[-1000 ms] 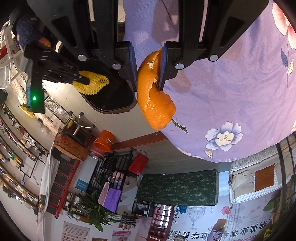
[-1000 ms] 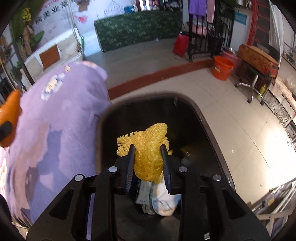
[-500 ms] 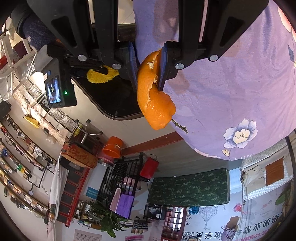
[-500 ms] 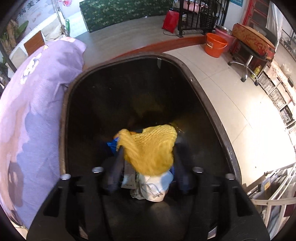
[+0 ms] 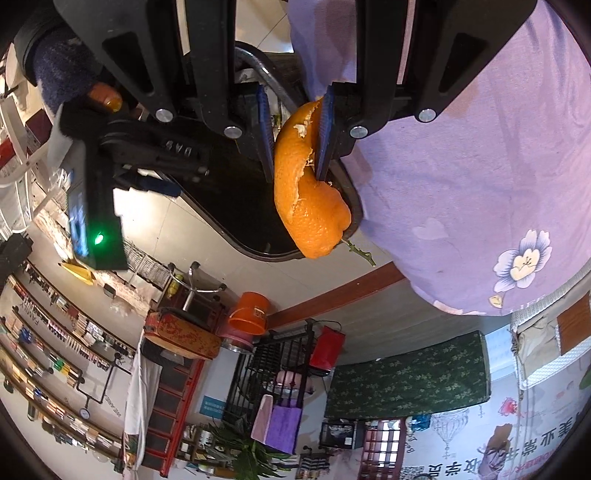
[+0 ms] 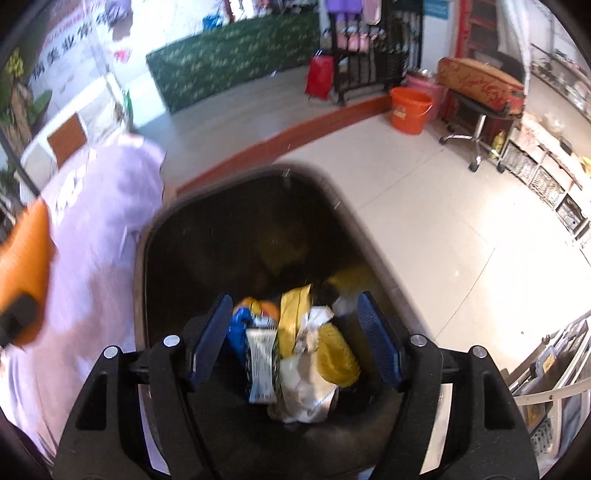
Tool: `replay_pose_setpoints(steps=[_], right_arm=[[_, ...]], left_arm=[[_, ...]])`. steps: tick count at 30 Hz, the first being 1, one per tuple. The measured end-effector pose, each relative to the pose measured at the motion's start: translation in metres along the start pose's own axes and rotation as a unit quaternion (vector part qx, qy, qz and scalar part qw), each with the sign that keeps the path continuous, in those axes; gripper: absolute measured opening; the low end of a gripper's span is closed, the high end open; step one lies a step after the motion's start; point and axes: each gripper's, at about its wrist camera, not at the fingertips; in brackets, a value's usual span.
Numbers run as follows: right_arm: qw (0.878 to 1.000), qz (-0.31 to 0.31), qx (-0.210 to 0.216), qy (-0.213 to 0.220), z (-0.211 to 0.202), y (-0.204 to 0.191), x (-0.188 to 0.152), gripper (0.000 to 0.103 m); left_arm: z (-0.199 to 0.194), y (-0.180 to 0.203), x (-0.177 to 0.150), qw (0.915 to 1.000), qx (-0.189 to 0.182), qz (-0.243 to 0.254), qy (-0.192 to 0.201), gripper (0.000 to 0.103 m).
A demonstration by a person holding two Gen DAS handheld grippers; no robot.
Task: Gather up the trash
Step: 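Open the right tool over the bin to drop the yellow net, then lower the left tool into the bin and open it to drop the peel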
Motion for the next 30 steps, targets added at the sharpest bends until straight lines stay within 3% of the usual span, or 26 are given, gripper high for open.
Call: replay_pose_setpoints(steps=[8,19,30], right_arm=[[0.997,0.043,-0.02,0.069,-0.033,0.025,0.011,0.072],[0.992,0.071,-0.042,0.096,-0.047,0.048,0.011,0.072],[0.989,0.089,-0.046,0.107,-0.053,0.065,0.007,0.072]], left_arm=[[0.032,0.024,-0.002,0.9986,-0.027,0.03,-0.036,0.021],[0.081,0.061,-0.006,0.9907,-0.043,0.077,-0.104,0.021],[0.12,0.077,-0.011,0.9822,-0.04,0.091,-0.159,0.025]])
Point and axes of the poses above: each gripper's, at about its wrist camera, not at the fingertips, and z roughly the way its jaws point, y to its right, x to its top, and after that the axes turned 6 degrees about x, right-handed
